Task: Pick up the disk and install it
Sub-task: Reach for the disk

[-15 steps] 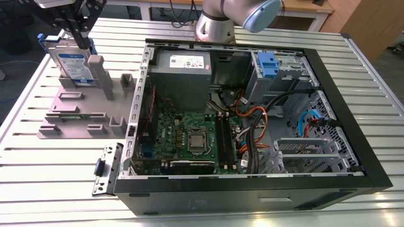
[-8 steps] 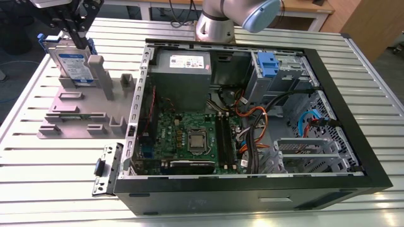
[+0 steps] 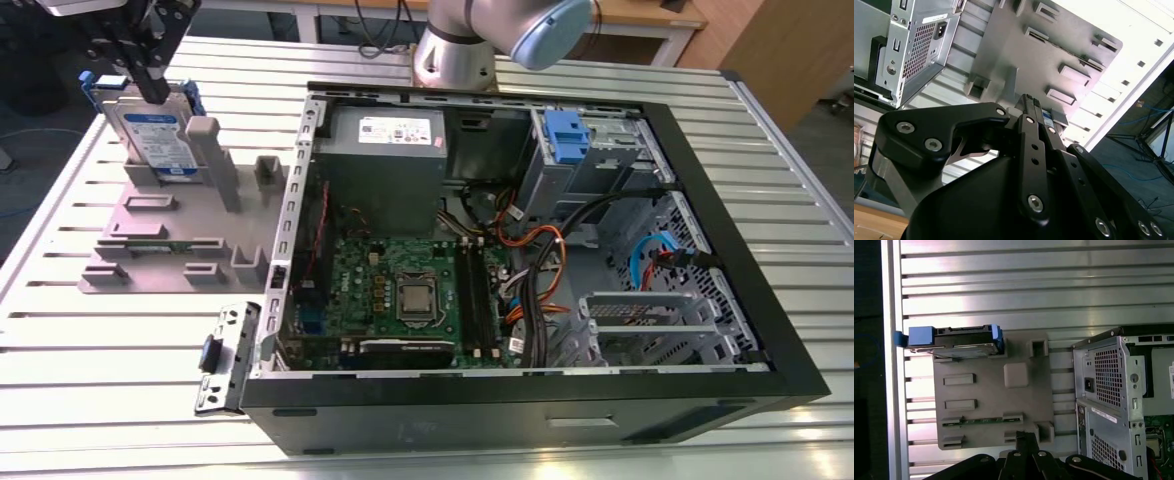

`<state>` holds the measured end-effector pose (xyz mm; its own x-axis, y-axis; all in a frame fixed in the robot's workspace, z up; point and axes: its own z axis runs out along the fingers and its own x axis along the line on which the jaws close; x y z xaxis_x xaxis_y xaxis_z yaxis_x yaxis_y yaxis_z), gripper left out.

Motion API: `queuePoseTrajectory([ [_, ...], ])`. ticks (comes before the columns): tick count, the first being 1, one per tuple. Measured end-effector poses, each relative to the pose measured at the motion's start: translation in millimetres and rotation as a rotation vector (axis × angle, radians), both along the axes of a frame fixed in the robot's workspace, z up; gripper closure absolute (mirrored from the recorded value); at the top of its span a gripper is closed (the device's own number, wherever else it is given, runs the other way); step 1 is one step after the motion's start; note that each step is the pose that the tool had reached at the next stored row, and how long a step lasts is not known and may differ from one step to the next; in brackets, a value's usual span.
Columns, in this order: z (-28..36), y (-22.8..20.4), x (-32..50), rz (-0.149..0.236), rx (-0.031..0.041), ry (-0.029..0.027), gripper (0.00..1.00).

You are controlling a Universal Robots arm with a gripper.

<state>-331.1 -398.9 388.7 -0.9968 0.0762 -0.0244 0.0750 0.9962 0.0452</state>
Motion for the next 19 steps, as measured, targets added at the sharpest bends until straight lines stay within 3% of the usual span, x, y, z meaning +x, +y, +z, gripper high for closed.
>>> queuePoseTrajectory([
  [2,-0.7,0.0,-15.2,0.0,-0.0001,0.0,0.9],
  [16,-0.8,0.0,-18.5,0.0,0.0,0.0,0.9],
  [18,-1.1,0.0,-27.9,0.0,0.0,0.0,0.9],
  [19,-1.1,0.0,-28.1,0.0,-0.0001,0.0,0.9],
])
